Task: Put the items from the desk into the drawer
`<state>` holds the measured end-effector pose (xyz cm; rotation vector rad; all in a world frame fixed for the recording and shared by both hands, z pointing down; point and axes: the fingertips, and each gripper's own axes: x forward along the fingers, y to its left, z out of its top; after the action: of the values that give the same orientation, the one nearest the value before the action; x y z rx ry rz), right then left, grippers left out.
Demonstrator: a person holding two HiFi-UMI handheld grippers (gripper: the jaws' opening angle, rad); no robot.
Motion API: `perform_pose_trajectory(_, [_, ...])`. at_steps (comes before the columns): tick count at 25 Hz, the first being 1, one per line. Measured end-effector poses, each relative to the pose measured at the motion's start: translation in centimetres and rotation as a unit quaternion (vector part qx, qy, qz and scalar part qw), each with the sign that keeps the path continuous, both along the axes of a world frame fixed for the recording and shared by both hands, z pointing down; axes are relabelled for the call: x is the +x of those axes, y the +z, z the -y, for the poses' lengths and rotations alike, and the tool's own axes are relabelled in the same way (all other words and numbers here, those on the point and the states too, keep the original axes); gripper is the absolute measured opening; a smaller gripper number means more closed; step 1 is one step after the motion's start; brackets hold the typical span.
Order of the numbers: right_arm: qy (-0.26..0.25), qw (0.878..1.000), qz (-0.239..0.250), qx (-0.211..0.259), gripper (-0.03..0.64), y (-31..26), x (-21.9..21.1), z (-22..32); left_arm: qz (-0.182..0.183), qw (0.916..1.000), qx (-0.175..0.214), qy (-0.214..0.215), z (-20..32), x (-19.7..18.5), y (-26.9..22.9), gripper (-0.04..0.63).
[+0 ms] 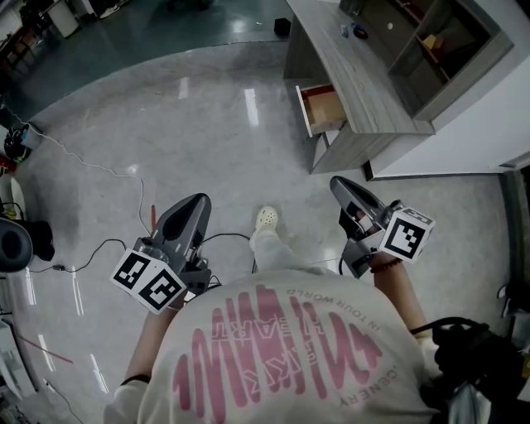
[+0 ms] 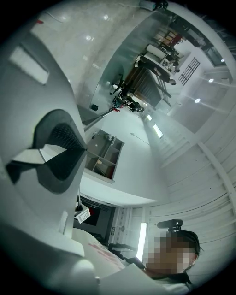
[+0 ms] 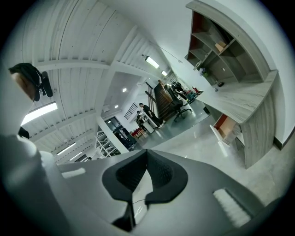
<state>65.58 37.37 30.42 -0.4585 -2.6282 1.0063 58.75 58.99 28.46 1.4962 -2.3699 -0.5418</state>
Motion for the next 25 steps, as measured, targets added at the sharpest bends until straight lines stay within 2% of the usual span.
perform_pose_trajectory(5, [-0.029,0.999,-0.012,0.026,0.006,1.3,-3.8,0.9,0.014,0.9999,-0.005,0.003,1.9,-2.7,0.3,0.018])
perform_pose_trajectory(9, [-0.037,0.999,-0.006,0.037,0.006,2.3,-7.4,3.6,-0.011,0.9996,-0.005,-0.024,2.3,-6.8,0.8,0.018])
perform_pose_trajectory(11, [-0.03,0.998,-0.005,0.053,0.006,3.1,-9.3,5.8,-0.019,0.9992,0.0,-0.036,2.3,-9.0,0.8,0.018])
perform_pose_trajectory(14, [-0.003,0.997,-0.009,0.074,0.006,4.3,-12.3,9.8,-0.009,0.9994,-0.002,-0.034,3.2,-12.1,0.6,0.018])
perform_pose_trajectory(20, [0.022,0.998,-0.017,0.05,0.006,5.9,-15.6,12.2,-0.015,0.9989,0.025,-0.036,3.8,-16.0,0.5,0.018])
perform_pose_trajectory(25, [0.023,0.999,-0.035,0.024,0.006,8.5,-16.7,11.6,-0.034,0.9989,0.02,-0.024,5.0,-17.9,3.1,0.018])
